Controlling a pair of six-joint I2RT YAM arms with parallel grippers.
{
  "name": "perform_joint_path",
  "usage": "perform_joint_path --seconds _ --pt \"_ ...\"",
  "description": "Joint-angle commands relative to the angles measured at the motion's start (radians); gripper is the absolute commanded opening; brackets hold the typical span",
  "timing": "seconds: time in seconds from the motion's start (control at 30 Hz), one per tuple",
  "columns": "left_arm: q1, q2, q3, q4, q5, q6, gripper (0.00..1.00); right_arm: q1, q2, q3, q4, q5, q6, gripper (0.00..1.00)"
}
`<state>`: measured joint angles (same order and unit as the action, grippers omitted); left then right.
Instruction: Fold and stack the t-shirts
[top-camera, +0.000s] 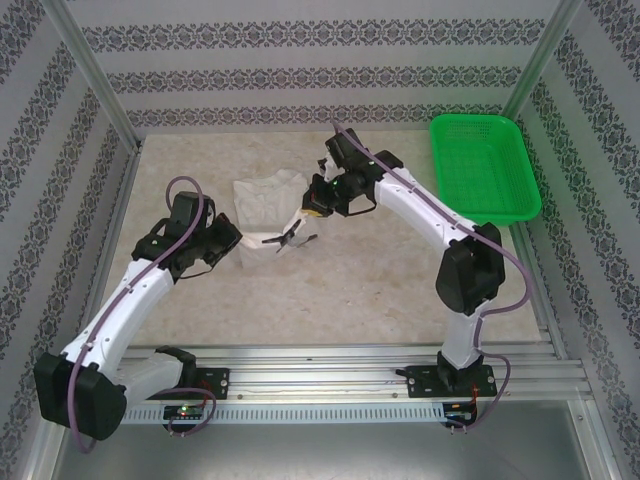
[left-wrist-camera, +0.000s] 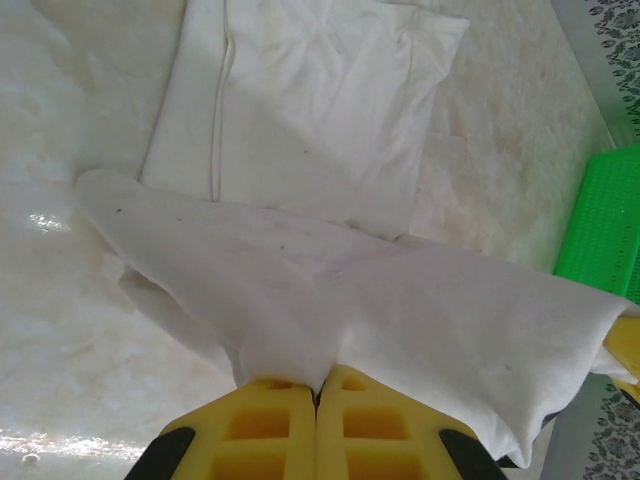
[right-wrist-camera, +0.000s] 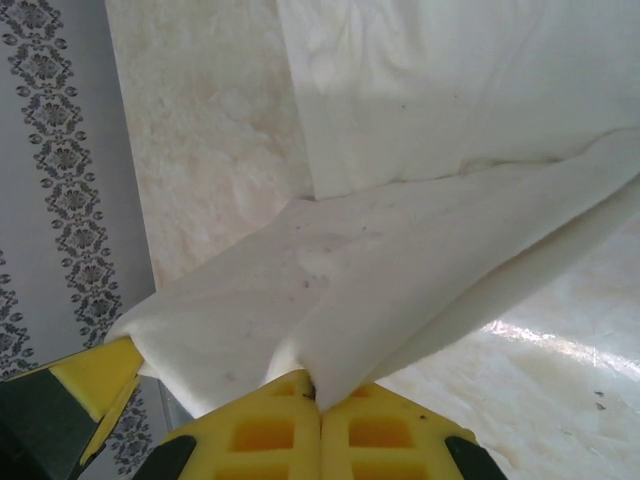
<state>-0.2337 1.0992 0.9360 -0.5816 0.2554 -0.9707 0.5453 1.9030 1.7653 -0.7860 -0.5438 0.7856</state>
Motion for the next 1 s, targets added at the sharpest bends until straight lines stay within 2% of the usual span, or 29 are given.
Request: perform_joint_path --seconds 0.0,0.17,0.4,0.6,0.83,0.87,0.93,0.97 --pt "0.013 -0.002 0.028 0.054 0.033 0.033 0.0 -0.013 0.01 0.038 -0.031 -0.022 -0.025 0.0" --pt "0.009 -0.077 -0.054 0.073 0.081 0.026 0.0 -0.018 -0.051 -0.079 -0.043 -0.024 -0.04 0.0" --pt "-0.031 -0.289 -0.338 0.084 0.108 -0.066 0.0 -0.005 -0.204 -0.45 0.076 -0.02 0.03 0.0" --pt "-0.129 -0.278 -0.475 0.187 0.077 -0.118 0.02 0.028 -0.199 -0.589 0.147 -0.028 0.04 0.0" --pt "-0.189 -0.382 -0.527 0.09 0.017 -0.15 0.21 0.05 -0.221 -0.714 0.144 0.0 0.068 0.07" --pt "-0.193 -0.407 -0.535 0.071 0.015 -0.158 0.29 0.049 -0.23 -0.728 0.13 0.007 0.07 0.09" --pt "-0.201 -0.443 -0.547 0.025 0.013 -0.17 0.42 0.045 -0.237 -0.739 0.099 0.02 0.068 0.24" --pt "-0.202 -0.458 -0.547 -0.005 0.013 -0.174 0.43 0.044 -0.24 -0.741 0.082 0.024 0.066 0.26"
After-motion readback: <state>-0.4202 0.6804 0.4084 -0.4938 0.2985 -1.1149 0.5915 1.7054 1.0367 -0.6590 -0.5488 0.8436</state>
